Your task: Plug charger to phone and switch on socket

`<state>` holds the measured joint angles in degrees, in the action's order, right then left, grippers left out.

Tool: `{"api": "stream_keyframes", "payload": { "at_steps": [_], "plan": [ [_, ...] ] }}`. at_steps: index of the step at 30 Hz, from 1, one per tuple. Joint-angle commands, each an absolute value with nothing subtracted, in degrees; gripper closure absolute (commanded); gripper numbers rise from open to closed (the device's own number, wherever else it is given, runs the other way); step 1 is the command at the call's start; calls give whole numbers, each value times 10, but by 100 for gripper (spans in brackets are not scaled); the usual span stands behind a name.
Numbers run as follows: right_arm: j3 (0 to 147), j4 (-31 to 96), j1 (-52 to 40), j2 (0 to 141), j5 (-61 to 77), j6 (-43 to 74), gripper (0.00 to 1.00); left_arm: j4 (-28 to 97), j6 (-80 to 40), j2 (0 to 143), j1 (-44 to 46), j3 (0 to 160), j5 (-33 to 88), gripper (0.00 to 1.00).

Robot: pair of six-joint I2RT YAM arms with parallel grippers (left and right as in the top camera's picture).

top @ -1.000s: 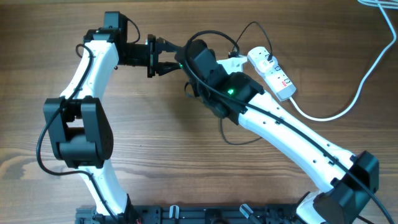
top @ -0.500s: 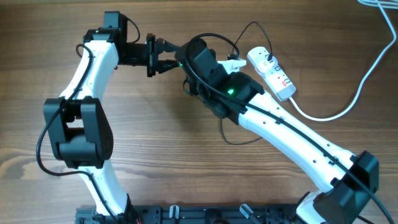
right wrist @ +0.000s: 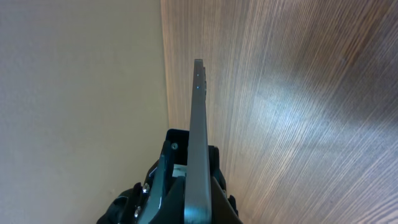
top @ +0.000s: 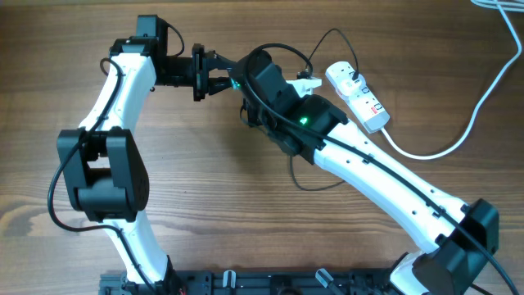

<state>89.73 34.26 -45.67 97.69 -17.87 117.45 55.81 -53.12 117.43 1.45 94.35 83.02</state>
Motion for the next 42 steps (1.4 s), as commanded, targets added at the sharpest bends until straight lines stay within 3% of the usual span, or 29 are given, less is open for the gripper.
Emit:
{"api": "stream_keyframes", "payload": {
  "at_steps": [1, 6, 10, 15, 18, 19, 21, 23, 27, 33, 38, 41, 42],
  "plan": [
    [903, 335, -458, 958, -166, 1187, 96, 557, -532, 1156, 17, 945, 844, 76],
    [903, 335, -458, 958, -166, 1186, 95, 557, -532, 1156, 17, 945, 844, 93],
    [903, 335, -458, 958, -188, 1185, 80, 557, -532, 1156, 17, 945, 844, 96],
    [903, 336, -457, 953, -283, 1130, 47, 522, -532, 1156, 15, 945, 821, 96],
    [903, 336, -447, 933, -318, 987, 42, 496, -532, 1156, 10, 945, 759, 96],
    [903, 336, -439, 924, -328, 924, 33, 487, -531, 1156, 6, 945, 725, 96],
    [903, 337, -414, 901, -321, 767, 0, 470, -524, 1156, -4, 945, 658, 96],
    [903, 345, -381, 885, -285, 609, 0, 443, -471, 1156, -13, 945, 618, 96],
    [903, 447, -306, 887, -178, 408, 1, 444, -401, 1156, -28, 945, 499, 96],
    [853, 531, -276, 970, -24, 287, 1, 484, -334, 1119, -20, 945, 293, 96],
    [847, 527, -277, 1058, 32, 319, 4, 518, -334, 1086, -18, 945, 139, 96],
    [847, 528, -287, 1112, 39, 319, 13, 524, -334, 1086, -18, 945, 125, 96],
    [847, 529, -292, 1128, 39, 321, 21, 524, -334, 1086, -18, 945, 125, 96]
  ]
}}
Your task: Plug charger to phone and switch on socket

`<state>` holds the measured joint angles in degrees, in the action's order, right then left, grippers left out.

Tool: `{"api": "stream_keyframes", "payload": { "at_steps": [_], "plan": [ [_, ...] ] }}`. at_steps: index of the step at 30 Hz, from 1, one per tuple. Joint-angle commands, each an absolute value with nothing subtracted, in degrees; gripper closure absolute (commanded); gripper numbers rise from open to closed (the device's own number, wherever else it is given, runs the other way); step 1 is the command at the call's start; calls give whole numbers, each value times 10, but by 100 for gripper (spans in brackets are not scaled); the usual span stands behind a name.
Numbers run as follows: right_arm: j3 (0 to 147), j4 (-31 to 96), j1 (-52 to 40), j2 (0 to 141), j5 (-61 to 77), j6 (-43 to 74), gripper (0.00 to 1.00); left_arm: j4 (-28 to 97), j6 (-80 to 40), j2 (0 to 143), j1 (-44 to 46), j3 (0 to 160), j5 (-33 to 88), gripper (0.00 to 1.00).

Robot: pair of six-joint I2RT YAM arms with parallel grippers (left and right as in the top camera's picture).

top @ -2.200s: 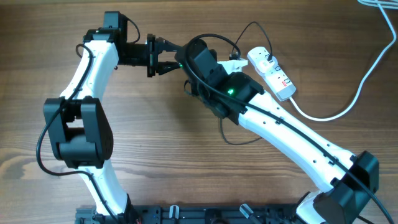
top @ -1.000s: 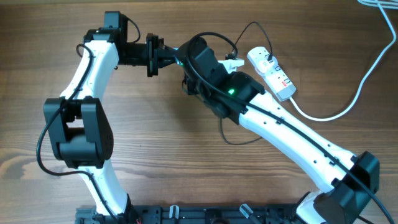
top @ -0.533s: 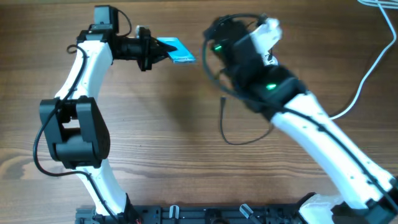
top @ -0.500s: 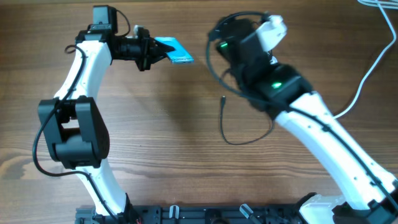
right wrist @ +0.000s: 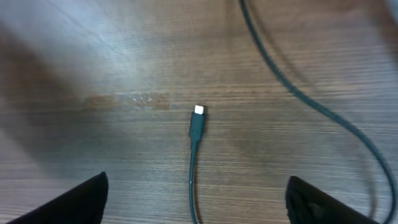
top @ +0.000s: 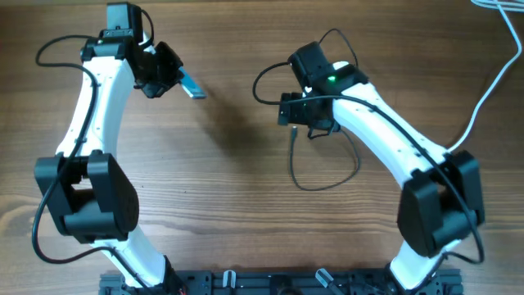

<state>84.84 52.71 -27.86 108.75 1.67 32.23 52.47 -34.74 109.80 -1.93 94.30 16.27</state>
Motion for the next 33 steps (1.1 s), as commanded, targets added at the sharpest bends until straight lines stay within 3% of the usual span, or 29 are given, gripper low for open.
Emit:
{"api": "stream_keyframes", "payload": {
  "at_steps": [1, 7, 19, 31, 33],
  "plan": [
    [847, 529, -295, 1137, 39, 326, 26, 524, -334, 1086, -18, 945, 125, 96],
    [847, 530, -302, 1178, 24, 352, 49, 533, -334, 1086, -18, 945, 125, 96],
    [847, 507, -304, 1206, 12, 378, 59, 535, -334, 1086, -18, 945, 125, 96],
    [811, 470, -316, 1207, -4, 390, 60, 534, -339, 1086, -18, 945, 125, 96],
    [811, 470, -316, 1207, -4, 390, 67, 534, -339, 1086, -18, 945, 125, 96]
  ]
}}
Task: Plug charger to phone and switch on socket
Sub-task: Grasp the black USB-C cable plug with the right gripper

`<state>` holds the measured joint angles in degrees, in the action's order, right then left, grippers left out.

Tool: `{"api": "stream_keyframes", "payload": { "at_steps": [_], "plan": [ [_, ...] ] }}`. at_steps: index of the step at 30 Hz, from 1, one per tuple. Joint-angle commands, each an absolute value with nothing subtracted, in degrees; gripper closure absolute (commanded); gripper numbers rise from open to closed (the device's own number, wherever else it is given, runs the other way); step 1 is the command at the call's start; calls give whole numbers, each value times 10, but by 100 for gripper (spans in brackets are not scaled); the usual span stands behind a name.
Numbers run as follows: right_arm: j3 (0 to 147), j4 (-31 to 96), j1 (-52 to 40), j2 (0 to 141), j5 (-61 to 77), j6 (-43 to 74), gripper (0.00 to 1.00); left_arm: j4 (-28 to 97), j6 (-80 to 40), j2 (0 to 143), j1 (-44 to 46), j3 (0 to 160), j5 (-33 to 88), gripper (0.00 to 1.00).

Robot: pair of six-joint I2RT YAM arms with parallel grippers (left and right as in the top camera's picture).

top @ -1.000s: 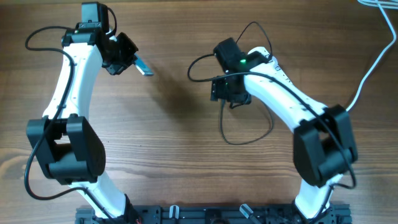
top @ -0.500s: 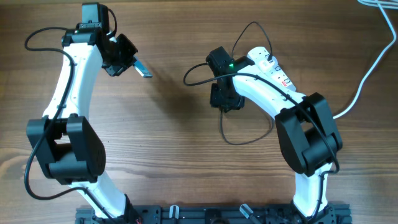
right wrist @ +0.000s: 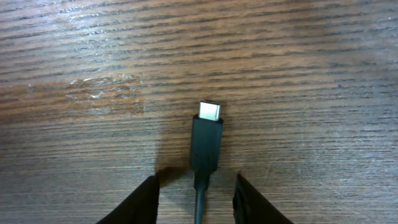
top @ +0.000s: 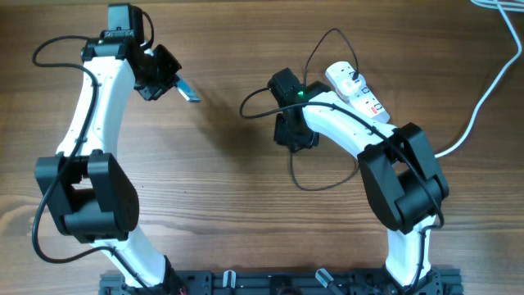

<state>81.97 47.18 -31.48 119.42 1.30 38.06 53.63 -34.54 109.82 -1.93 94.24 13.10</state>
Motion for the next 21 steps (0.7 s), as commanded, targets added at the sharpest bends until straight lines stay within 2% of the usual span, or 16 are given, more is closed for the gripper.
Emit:
{"api": "stream_keyframes", "payload": {
  "at_steps": [1, 9, 11, 17, 21],
  "plan": [
    [811, 471, -316, 1207, -4, 390, 70, 534, -339, 1086, -18, 945, 125, 96],
    [811, 470, -316, 1207, -21, 390, 75, 534, -339, 1086, -18, 945, 125, 96],
    [811, 470, -316, 1207, -21, 390, 80, 535, -339, 1086, -18, 945, 126, 96],
    [811, 472, -316, 1207, -2, 390, 80, 534, -339, 1086, -18, 945, 125, 96],
    [811, 472, -316, 1207, -1, 390, 84, 534, -339, 1086, -18, 945, 125, 96]
  ]
}}
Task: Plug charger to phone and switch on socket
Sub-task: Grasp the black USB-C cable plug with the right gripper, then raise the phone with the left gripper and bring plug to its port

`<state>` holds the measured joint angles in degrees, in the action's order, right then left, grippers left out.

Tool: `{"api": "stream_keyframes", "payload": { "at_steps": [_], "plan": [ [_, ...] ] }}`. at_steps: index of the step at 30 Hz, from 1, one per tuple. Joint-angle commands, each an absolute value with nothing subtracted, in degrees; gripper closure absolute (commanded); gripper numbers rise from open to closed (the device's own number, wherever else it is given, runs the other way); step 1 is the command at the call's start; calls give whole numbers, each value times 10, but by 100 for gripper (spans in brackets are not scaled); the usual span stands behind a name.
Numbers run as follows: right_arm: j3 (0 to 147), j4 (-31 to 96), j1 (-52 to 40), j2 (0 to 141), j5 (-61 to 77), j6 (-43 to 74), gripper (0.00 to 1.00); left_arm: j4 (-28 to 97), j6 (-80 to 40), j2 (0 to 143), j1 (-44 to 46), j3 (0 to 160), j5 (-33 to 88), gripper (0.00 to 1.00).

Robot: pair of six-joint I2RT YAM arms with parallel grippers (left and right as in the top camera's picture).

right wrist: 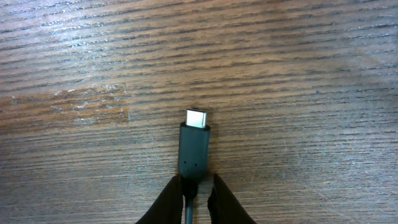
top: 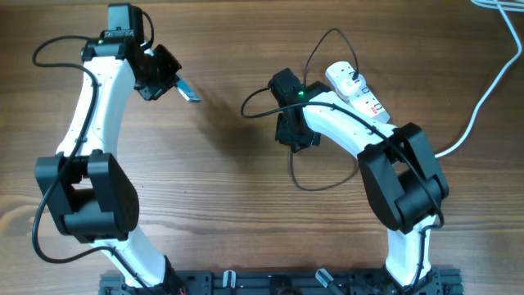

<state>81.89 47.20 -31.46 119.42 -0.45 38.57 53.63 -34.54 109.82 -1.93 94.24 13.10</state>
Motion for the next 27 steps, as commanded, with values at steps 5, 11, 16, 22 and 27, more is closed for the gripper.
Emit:
{"api": "stream_keyframes", "payload": {
  "at_steps": [5, 11, 16, 22, 27],
  "plan": [
    [811, 472, -316, 1207, 1, 390, 86, 535, -339, 1086, -18, 945, 125, 96],
    [811, 477, -316, 1207, 22, 390, 80, 534, -339, 1086, -18, 945, 125, 96],
    [811, 475, -316, 1207, 13, 390, 87, 535, -339, 1086, -18, 945, 125, 96],
    [827, 473, -316, 1205, 14, 374, 96, 529, -320, 1086, -18, 945, 148, 96],
    [886, 485, -316, 1148, 172, 238, 96, 411, -149, 1086, -18, 945, 507, 96]
  ]
}}
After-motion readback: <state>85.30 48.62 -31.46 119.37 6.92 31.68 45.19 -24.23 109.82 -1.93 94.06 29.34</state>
